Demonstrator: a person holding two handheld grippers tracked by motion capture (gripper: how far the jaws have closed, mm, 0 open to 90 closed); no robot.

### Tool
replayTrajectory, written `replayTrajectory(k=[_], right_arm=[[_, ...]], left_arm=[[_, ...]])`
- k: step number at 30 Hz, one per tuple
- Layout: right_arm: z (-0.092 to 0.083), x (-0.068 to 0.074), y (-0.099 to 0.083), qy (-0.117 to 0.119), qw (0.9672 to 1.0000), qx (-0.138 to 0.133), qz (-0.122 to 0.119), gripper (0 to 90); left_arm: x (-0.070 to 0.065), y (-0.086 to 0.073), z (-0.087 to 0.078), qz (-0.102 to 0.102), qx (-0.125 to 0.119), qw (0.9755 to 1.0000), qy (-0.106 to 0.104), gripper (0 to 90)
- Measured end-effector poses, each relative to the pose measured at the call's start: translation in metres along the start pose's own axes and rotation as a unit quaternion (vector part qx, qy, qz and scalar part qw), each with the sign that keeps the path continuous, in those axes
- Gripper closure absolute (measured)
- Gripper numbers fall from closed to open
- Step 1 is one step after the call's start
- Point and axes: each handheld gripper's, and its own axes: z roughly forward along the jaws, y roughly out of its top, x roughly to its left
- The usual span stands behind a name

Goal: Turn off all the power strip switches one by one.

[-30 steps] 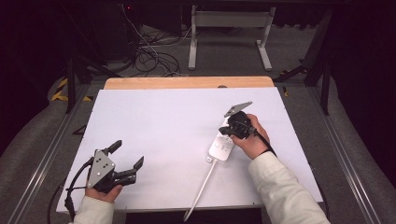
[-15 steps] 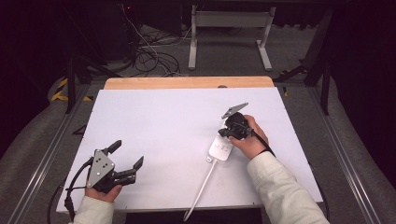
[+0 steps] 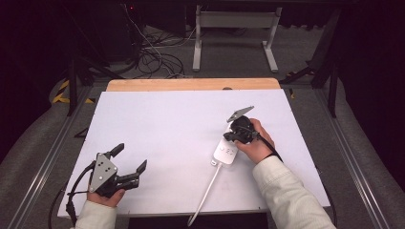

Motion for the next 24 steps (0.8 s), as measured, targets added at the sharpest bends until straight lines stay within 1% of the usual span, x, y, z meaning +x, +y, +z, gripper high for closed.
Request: replayTrajectory(k=[4,9,11,13,17,23,24], right_arm=[[0.0000,0.0004,0.0000,0.000,1.0000,0.000,-0.001,90.0],[0.0002,0.0001,-0.0002,0.000,1.0000,0.000,0.001,90.0],[0.0003,0.0011,0.0003,-0.001,1.0000,0.001,-0.002,90.0],[0.0003,0.0027,0.0006,-0.009,1.0000,0.002,-0.001,90.0],[0.0004,0.0017,0.0002,-0.005,1.0000,0.001,0.001,90.0],[0.0009,0.0024,0.0003,-0.008,1.0000,0.002,0.002,90.0],[0.0009,0.0021,0.0002,-0.004,1.0000,0.002,0.002,90.0]], left_arm=[[0.0000,0.0002,0.0002,0.003,-0.001,1.0000,0.001,14.0],[-0.0006,0.0002,0.0003,0.002,0.000,1.0000,0.001,14.0],[-0.0009,0.0002,0.0002,0.002,0.000,1.0000,0.000,14.0],[-0.0009,0.0002,0.0003,0.001,0.001,1.0000,0.000,14.0],[-0.0008,0.0002,0.0001,0.002,0.001,1.0000,0.000,14.0],[-0.0011,0.0002,0.0004,0.002,0.001,1.0000,-0.001,14.0],[-0.0011,0.0002,0.0003,0.003,0.001,1.0000,-0.001,14.0]])
